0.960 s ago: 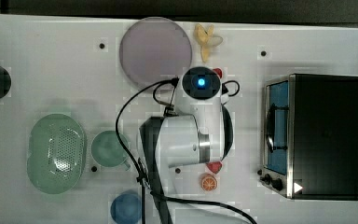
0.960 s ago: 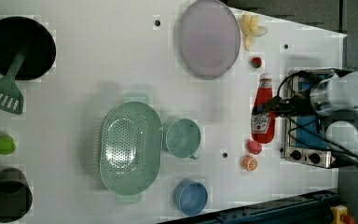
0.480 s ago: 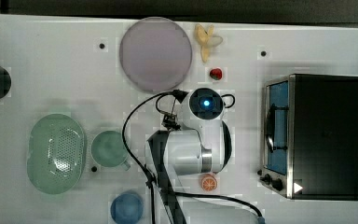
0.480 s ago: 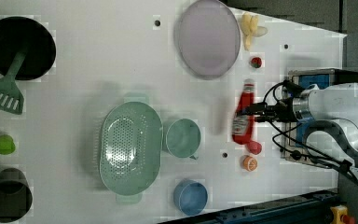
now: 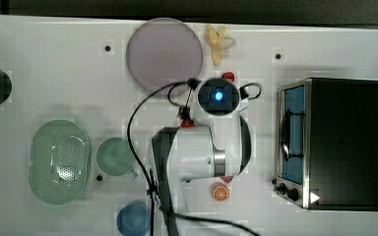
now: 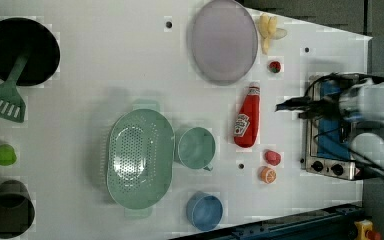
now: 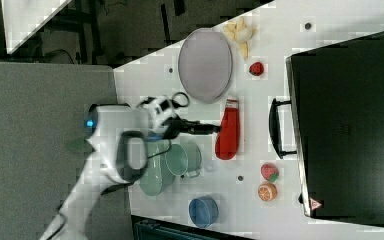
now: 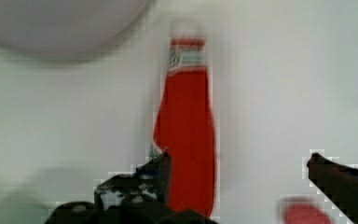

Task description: Pick ketchup from strainer and place it on the table

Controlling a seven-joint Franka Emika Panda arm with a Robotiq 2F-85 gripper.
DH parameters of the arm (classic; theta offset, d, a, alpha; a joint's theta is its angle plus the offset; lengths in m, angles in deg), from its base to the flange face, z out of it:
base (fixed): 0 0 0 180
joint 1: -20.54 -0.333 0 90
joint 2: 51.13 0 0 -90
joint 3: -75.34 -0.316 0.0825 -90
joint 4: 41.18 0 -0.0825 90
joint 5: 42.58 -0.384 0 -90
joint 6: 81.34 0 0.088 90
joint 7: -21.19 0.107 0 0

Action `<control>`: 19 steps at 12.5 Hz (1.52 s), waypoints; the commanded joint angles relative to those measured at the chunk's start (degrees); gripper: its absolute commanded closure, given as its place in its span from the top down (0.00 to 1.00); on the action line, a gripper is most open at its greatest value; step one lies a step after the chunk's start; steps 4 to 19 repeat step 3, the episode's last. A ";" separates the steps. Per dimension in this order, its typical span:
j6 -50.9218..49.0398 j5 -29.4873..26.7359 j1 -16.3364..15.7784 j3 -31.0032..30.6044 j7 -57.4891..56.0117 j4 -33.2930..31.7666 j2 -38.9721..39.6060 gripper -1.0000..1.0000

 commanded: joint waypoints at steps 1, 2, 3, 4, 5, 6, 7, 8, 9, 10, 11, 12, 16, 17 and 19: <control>-8.55 -2.16 0.36 -1.12 7.95 9.80 -7.97 1.00; -13.23 -4.71 0.37 -1.02 13.05 12.39 -9.45 1.00; -17.76 -7.52 0.36 -0.85 17.64 14.95 -10.56 1.00; -17.76 -7.52 0.36 -0.85 17.64 14.95 -10.56 1.00; -17.76 -7.52 0.36 -0.85 17.64 14.95 -10.56 1.00; -17.76 -7.52 0.36 -0.85 17.64 14.95 -10.56 1.00; -17.76 -7.52 0.36 -0.85 17.64 14.95 -10.56 1.00; -17.76 -7.52 0.36 -0.85 17.64 14.95 -10.56 1.00; -17.76 -7.52 0.36 -0.85 17.64 14.95 -10.56 1.00; -17.76 -7.52 0.36 -0.85 17.64 14.95 -10.56 1.00; -17.76 -7.52 0.36 -0.85 17.64 14.95 -10.56 1.00; -17.76 -7.52 0.36 -0.85 17.64 14.95 -10.56 1.00; -17.76 -7.52 0.36 -0.85 17.64 14.95 -10.56 1.00; -17.76 -7.52 0.36 -0.85 17.64 14.95 -10.56 1.00; -17.76 -7.52 0.36 -0.85 17.64 14.95 -10.56 1.00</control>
